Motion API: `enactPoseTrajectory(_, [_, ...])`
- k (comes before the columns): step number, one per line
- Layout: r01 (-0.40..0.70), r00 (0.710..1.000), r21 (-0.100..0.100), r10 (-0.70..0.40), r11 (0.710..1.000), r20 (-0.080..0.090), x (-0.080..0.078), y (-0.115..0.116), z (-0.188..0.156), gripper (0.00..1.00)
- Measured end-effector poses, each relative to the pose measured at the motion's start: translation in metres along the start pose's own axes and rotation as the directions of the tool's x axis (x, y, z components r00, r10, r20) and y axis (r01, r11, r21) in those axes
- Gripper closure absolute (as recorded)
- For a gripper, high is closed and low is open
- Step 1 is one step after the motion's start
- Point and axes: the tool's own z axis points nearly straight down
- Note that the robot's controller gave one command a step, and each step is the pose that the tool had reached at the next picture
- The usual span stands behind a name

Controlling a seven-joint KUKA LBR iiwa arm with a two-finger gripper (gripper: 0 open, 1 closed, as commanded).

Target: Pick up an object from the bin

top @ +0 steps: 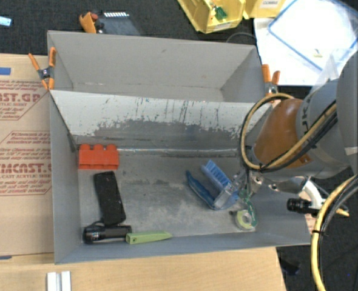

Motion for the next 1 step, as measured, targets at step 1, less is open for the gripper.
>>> enactPoseTrajectory(1, [-0.001,1.000,0.002,0.001,1.000,-0.001,0.0017,-0.0010,-0.0286,1.00])
